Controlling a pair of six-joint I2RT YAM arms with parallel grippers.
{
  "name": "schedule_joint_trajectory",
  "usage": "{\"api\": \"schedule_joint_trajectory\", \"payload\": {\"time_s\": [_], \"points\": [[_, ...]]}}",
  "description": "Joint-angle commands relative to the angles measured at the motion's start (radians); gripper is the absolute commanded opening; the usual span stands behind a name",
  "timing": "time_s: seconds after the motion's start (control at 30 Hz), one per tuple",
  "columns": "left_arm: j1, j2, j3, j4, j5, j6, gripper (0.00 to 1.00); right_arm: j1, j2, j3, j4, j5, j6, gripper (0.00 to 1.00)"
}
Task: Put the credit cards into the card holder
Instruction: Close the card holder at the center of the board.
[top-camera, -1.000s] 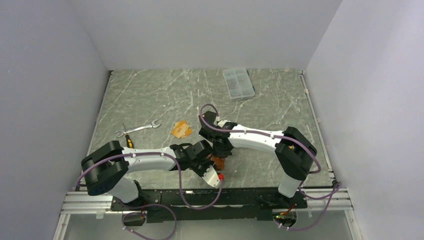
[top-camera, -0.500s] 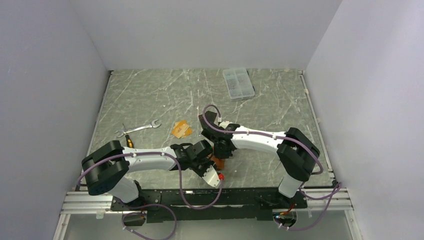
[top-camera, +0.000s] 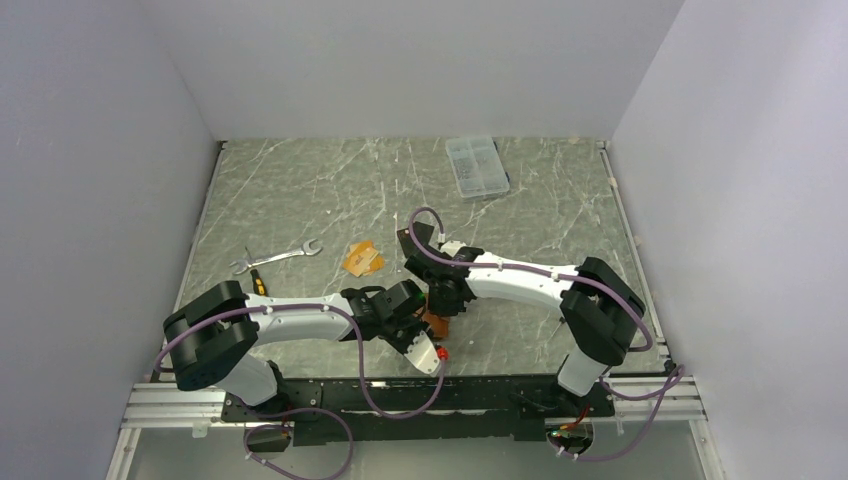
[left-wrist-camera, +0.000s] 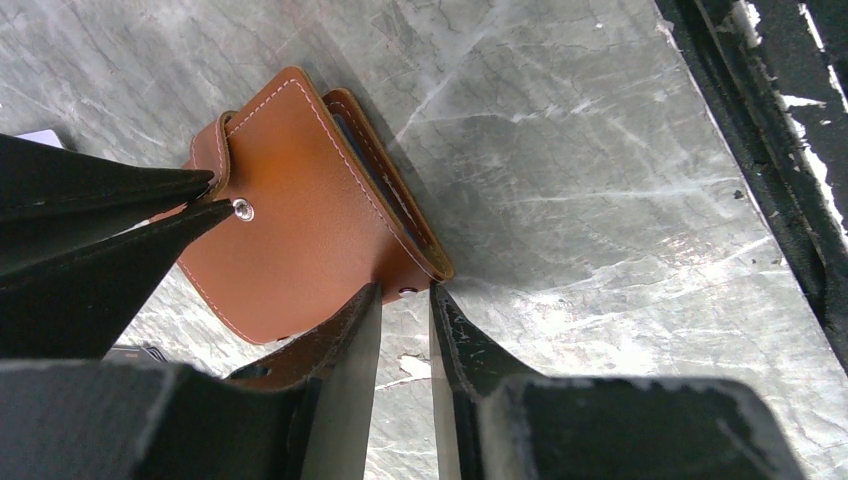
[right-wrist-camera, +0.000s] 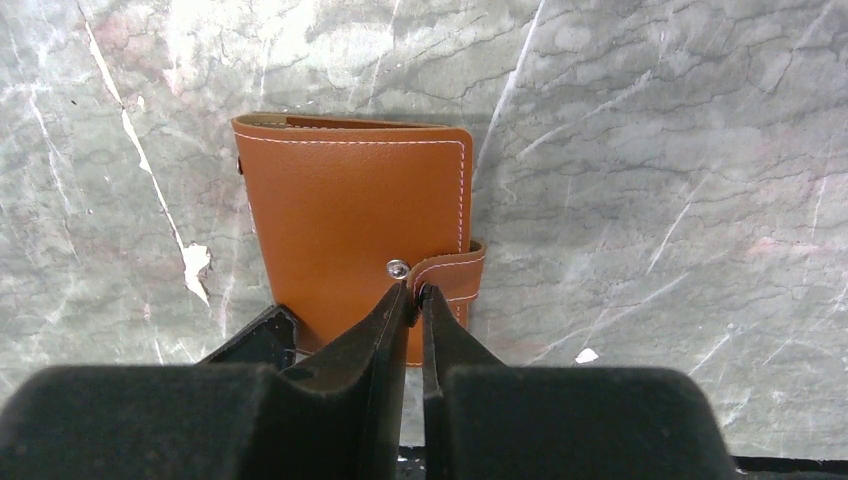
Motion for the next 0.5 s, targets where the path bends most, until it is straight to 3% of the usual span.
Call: {"api": "schedule_joint_trajectory", "payload": {"time_s": [0.0, 0.27, 0.47], "points": [[0.000, 0.018, 0.019, -0.028, 0.023, 0.003, 0.29, -0.002, -0.033, 0.007, 0.011, -0.001, 0.017, 0.12], [0.001, 0.021, 0.019, -0.028, 0.024, 0.001, 0.29, -0.002, -0.032, 0.010, 0.012, -0.007, 0.015, 0.18], [0.001, 0.023, 0.018, -0.027, 0.024, -0.001, 0.29, -0.002, -0.045, 0.003, 0.009, -0.002, 0.026, 0.17]]}}
